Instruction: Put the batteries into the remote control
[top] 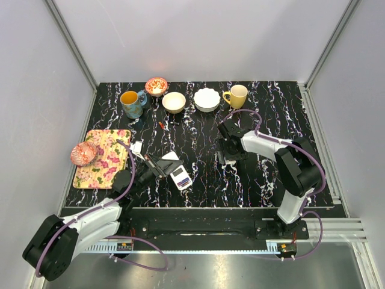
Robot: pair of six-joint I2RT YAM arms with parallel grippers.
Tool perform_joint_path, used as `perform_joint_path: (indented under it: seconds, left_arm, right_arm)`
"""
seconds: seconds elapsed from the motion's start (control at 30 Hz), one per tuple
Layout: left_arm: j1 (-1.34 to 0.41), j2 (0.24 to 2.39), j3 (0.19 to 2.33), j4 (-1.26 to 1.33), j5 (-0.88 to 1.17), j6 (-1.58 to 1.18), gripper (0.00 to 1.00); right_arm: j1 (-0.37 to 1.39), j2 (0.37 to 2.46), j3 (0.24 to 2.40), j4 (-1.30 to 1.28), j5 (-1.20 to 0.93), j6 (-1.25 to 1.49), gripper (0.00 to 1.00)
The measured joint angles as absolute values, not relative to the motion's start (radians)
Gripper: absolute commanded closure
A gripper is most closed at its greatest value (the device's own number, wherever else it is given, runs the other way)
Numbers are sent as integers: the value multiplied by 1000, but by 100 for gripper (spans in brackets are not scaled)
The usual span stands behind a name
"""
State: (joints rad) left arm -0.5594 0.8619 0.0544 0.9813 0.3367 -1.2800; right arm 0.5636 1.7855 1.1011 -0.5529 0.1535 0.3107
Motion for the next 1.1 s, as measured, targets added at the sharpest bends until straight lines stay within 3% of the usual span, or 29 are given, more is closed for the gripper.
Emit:
perform_joint_path:
  seconds: [1.1]
  left_arm:
    - [-621, 919, 57, 978, 295, -1256, 100]
  right_arm:
    - [530, 1776, 1085, -544, 66, 241, 30]
